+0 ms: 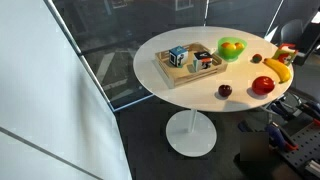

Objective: Put the apple inside the bowl

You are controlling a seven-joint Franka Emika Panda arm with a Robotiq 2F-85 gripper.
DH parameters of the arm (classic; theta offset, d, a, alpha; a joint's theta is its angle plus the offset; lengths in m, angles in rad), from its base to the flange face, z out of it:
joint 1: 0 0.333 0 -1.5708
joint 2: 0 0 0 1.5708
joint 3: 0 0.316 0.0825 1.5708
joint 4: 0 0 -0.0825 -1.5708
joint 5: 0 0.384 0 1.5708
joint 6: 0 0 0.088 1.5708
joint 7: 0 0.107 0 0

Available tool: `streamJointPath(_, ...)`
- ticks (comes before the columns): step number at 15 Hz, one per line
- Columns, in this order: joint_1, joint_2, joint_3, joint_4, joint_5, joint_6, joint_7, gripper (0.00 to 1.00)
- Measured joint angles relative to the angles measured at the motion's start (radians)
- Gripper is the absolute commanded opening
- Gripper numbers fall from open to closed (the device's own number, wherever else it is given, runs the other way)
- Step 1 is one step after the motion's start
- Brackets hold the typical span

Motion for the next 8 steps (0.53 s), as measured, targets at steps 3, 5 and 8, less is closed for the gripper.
streamJointPath(3,0.0,0.006,0.0,-0.002,0.0,0.0,0.0,1.0)
streamJointPath(5,0.0,0.008,0.0,-0.002,0.0,0.0,0.0,1.0)
streamJointPath(8,0.0,0.009,0.0,-0.002,0.0,0.0,0.0,1.0)
